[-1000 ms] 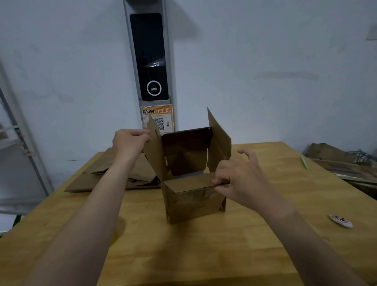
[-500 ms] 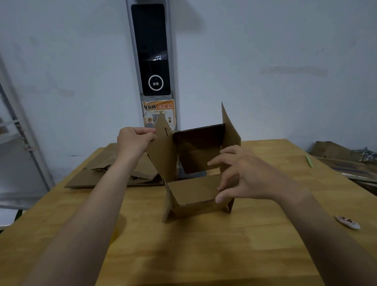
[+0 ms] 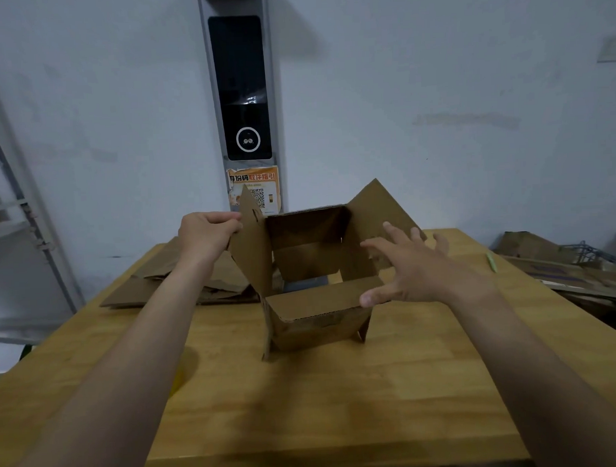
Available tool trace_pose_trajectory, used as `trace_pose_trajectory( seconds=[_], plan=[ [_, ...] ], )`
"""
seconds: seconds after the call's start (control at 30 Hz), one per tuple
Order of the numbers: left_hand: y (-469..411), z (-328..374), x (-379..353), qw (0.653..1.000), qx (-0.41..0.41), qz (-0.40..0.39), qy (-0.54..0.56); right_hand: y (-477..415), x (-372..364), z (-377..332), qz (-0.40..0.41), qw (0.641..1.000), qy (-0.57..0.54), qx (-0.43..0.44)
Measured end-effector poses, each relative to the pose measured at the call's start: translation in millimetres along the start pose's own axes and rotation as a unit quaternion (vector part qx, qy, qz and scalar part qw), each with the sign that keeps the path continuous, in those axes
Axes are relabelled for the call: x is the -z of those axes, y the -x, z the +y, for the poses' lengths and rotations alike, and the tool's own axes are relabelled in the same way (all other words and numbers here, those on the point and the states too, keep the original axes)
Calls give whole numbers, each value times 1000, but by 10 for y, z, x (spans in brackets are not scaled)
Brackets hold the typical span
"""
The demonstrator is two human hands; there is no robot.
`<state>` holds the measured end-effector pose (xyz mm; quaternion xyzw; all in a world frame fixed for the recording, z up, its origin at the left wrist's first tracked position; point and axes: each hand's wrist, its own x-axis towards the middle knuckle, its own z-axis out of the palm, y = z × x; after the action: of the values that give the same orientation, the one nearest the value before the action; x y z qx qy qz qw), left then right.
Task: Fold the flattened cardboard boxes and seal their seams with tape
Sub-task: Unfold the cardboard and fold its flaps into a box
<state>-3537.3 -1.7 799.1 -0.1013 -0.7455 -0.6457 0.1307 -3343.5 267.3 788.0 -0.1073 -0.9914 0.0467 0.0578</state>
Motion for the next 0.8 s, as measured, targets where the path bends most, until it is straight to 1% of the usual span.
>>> trace_pose_trajectory(
  seconds=[0.1, 0.23, 0.33, 0.47, 0.63, 0.73, 0.8],
  plan=[
    [-13, -11, 55, 1000, 2, 7, 5, 17, -33, 145, 19, 998, -61, 7],
    [-24, -51, 79, 1000, 9, 18, 20, 39, -133, 232, 82, 989, -126, 2],
    [-10, -88, 98, 999, 21, 23, 35, 17, -237, 190, 139, 975, -171, -40],
    [9, -105, 112, 998, 26, 22, 48, -68, -348, 150, 227, 945, -213, -102],
    [7, -66, 55, 999, 22, 17, 46, -246, -451, 63, 267, 935, -172, -159],
    [-7, -85, 24, 999, 24, 8, 41, -358, -509, -15, 287, 934, -96, -191],
    [-16, -103, 7, 999, 27, 1, 46, -429, -555, -58, 277, 936, -63, -207]
  ],
)
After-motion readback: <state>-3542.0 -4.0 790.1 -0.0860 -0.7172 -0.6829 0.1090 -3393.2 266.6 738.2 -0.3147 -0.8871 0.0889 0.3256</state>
